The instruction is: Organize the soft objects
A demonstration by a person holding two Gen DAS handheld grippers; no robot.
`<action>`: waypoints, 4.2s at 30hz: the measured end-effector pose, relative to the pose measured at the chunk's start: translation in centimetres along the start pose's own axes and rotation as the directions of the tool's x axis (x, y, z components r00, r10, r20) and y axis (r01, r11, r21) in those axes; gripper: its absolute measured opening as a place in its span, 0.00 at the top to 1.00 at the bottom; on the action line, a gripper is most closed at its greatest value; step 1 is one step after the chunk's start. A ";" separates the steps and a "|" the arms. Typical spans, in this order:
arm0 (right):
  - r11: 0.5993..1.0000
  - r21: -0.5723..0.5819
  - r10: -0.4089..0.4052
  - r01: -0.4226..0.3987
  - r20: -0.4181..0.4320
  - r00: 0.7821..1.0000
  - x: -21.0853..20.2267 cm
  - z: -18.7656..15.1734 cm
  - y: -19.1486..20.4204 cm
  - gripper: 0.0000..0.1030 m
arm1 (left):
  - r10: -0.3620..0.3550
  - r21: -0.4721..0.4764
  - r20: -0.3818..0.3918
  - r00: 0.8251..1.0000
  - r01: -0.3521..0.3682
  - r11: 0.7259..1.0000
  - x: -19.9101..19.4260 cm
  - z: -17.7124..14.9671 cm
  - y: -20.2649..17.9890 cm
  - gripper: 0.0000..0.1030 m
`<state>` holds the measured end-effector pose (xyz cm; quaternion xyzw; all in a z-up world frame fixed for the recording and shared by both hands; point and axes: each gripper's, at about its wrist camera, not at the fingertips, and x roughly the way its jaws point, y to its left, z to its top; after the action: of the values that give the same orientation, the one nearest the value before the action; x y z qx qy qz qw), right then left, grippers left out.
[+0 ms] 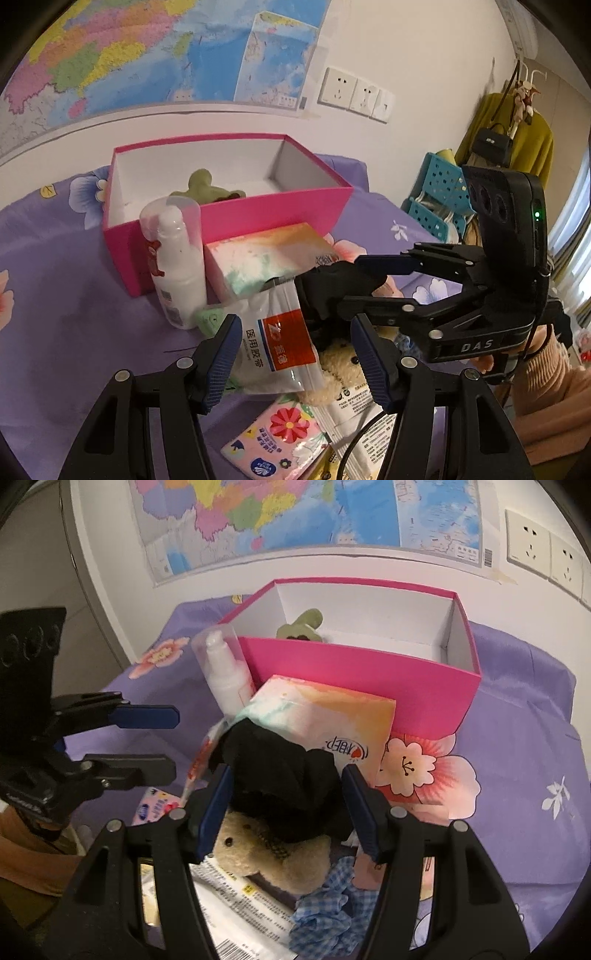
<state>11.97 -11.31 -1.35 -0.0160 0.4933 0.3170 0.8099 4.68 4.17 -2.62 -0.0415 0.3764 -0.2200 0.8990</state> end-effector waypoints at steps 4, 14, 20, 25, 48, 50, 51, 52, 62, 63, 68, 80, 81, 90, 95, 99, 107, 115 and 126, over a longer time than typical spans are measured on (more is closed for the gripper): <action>0.999 -0.036 -0.015 0.016 0.009 1.000 0.6 0.1 0.4 0.39 | 0.000 0.002 -0.010 1.000 0.000 1.000 0.3 -0.1 0.0 0.39; 0.999 -0.041 -0.019 0.020 0.025 1.000 0.6 0.2 0.1 0.81 | 0.004 -0.006 -0.024 1.000 -0.004 1.000 0.6 -0.2 0.1 0.39; 1.000 -0.006 0.014 -0.013 0.078 0.997 -1.6 0.4 -0.4 0.90 | 0.004 -0.002 -0.009 1.000 -0.004 1.000 0.3 0.1 0.0 0.39; 0.999 0.018 0.030 -0.033 0.135 0.990 -3.5 1.1 -0.9 0.90 | -0.020 0.026 0.000 1.000 0.020 0.999 0.3 0.5 -0.8 0.39; 0.995 0.010 0.097 -0.104 0.270 0.958 -8.2 5.1 -1.5 0.90 | -0.091 0.118 0.075 0.993 0.082 0.990 1.1 6.4 -3.7 0.58; 0.994 0.011 0.101 -0.108 0.277 0.956 -8.3 5.7 -1.7 0.90 | -0.082 0.123 0.081 0.993 0.072 0.990 1.2 7.1 -3.8 0.62; 0.994 0.012 0.104 -0.111 0.281 0.954 -8.3 6.0 -2.0 0.90 | -0.077 0.125 0.084 0.993 0.066 0.990 1.3 7.5 -3.8 0.63; 0.993 0.013 0.108 -0.117 0.284 0.953 -8.3 6.4 -2.2 0.90 | -0.073 0.125 0.088 0.993 0.061 0.990 1.3 7.8 -3.8 0.63; 0.993 0.010 0.109 -0.117 0.289 0.951 -7.1 9.8 -4.0 0.90 | -0.034 0.104 0.093 0.995 0.024 0.994 2.4 11.3 -2.6 0.65; 0.993 0.009 0.108 -0.116 0.290 0.951 -7.0 10.0 -4.1 0.90 | -0.035 0.097 0.092 0.995 0.026 0.995 2.5 11.6 -2.4 0.65; 0.994 0.015 0.100 -0.108 0.279 0.955 -5.7 11.3 -5.0 0.90 | -0.041 0.048 0.065 0.997 0.038 0.998 3.7 13.1 -1.2 0.65; 0.993 0.073 0.078 -0.098 0.239 0.968 -2.2 12.8 -8.0 0.90 | 0.036 0.026 0.007 0.999 -0.036 0.999 7.2 14.9 -0.3 0.65; 0.992 0.079 0.073 -0.094 0.234 0.970 -1.8 12.9 -8.2 0.90 | 0.041 0.025 0.001 0.999 -0.041 0.999 7.5 15.1 -0.2 0.65; 0.979 0.190 -0.093 0.071 0.112 0.989 2.2 12.4 -11.4 0.69 | 0.092 0.002 -0.065 0.994 -0.092 0.996 10.2 14.8 0.5 0.62; 0.970 0.228 -0.107 0.080 0.105 0.989 1.7 11.0 -12.1 0.69 | 0.108 0.031 -0.023 0.994 -0.107 0.994 8.6 13.7 0.3 0.57; 0.976 0.207 -0.095 0.066 0.130 0.987 -0.3 9.9 -11.1 0.62 | 0.102 0.064 0.032 0.994 -0.104 0.993 6.0 12.5 -0.1 0.56; 0.983 0.168 0.034 -0.071 0.216 0.976 -5.0 7.9 -7.8 0.53 | 0.037 0.079 0.130 0.991 -0.048 0.996 0.2 9.2 -0.6 0.50; 0.982 0.086 0.148 -0.168 0.205 0.968 -7.3 5.2 -3.1 0.44 | 0.042 0.053 0.159 0.986 -0.050 0.997 -2.8 6.0 0.0 0.47; 0.969 0.037 0.245 -0.246 0.033 0.969 -3.0 1.7 1.9 0.44 | 0.051 -0.107 0.044 0.998 -0.046 0.993 -1.5 -0.3 4.3 0.46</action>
<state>11.39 -10.73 2.50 0.0662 0.4862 0.4049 0.7716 5.15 8.66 -2.86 -0.0852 0.3673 -0.1768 0.9092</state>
